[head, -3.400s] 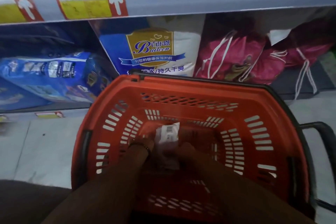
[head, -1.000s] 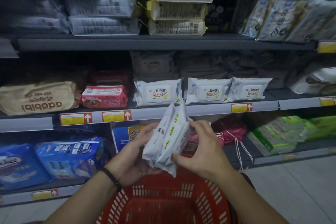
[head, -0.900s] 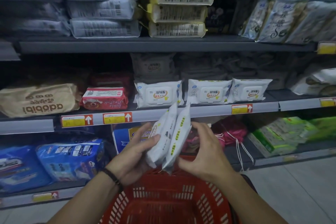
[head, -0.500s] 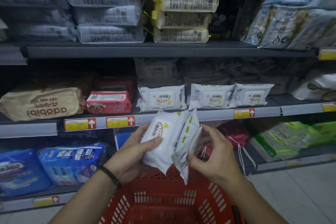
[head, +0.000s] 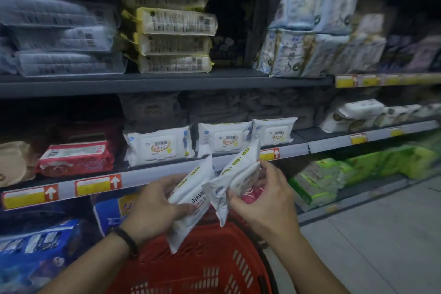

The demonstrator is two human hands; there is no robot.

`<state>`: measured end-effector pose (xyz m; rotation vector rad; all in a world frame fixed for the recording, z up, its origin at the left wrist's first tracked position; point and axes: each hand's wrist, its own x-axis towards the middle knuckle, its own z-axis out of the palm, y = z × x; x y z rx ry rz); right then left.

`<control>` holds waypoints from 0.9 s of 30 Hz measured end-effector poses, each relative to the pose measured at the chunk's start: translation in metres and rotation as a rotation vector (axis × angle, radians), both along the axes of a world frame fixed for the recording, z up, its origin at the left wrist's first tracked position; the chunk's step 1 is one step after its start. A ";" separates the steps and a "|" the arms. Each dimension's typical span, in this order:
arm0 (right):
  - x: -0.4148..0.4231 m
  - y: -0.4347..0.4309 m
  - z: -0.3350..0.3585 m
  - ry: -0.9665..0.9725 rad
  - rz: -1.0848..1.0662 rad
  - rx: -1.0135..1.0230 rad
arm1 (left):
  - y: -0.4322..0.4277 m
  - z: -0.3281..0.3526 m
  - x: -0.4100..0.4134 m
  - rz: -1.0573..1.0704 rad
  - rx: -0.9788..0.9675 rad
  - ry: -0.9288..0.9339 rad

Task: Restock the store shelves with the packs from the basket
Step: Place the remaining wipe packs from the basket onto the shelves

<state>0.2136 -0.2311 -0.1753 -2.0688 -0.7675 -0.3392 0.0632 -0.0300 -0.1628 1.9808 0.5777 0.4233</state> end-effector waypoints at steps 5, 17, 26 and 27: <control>0.067 -0.040 0.029 0.013 -0.176 0.020 | -0.026 0.029 0.065 -0.062 0.271 0.103; 0.279 -0.056 0.025 0.151 -0.558 0.250 | -0.062 0.036 0.204 -0.288 0.492 0.167; 0.363 -0.026 -0.009 0.108 -0.599 0.261 | -0.061 0.022 0.278 -0.281 0.619 0.201; 0.367 -0.022 -0.011 0.106 -0.587 0.238 | -0.064 0.023 0.284 -0.288 0.626 0.202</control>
